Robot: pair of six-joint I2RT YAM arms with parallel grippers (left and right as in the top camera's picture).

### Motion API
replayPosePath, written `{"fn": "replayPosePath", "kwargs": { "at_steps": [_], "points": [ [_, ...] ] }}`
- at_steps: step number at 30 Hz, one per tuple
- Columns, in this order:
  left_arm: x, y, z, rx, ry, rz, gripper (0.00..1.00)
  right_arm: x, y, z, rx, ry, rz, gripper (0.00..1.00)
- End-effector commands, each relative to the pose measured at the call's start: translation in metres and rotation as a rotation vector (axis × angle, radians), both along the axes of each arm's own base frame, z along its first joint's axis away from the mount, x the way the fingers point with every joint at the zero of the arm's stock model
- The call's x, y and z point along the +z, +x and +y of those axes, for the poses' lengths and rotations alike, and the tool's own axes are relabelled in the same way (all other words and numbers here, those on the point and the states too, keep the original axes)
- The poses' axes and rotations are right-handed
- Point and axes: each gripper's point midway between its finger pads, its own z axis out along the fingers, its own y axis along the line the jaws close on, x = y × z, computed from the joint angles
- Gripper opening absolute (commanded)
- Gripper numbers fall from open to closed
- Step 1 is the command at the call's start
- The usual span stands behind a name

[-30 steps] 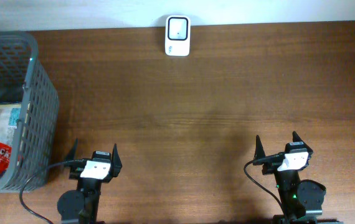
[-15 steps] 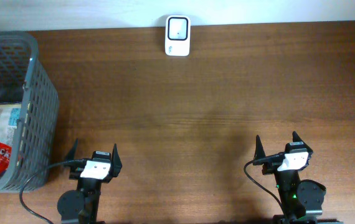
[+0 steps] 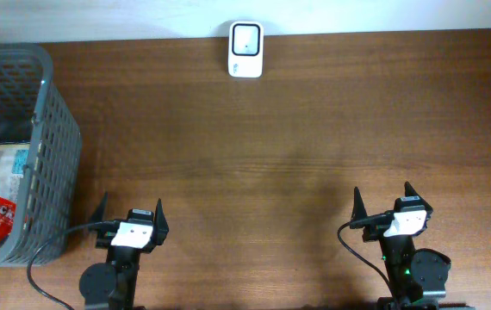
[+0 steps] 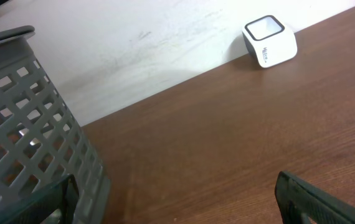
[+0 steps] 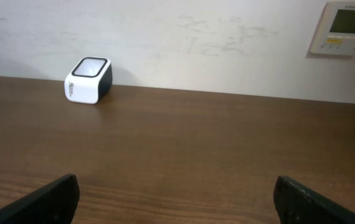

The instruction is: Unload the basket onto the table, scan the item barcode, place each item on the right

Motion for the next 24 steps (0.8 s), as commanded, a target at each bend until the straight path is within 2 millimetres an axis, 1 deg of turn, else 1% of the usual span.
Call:
{"fn": "replayPosePath", "kwargs": {
  "at_steps": [1, 21, 24],
  "points": [
    [-0.0018, 0.0, 0.0019, 0.01, 0.002, -0.003, 0.99, -0.0021, 0.0, 0.0001, -0.002, 0.003, 0.001, 0.98],
    [-0.0016, 0.0001, 0.002, 0.01, 0.003, -0.003, 0.99, -0.002, -0.0001, 0.001, 0.003, 0.004, 0.001, 0.99],
    [-0.0002, 0.0002, 0.0082, 0.046, 0.007, -0.009, 0.99, -0.002, -0.0001, 0.0007, 0.001, 0.003, 0.001, 0.99]
  ]
}}
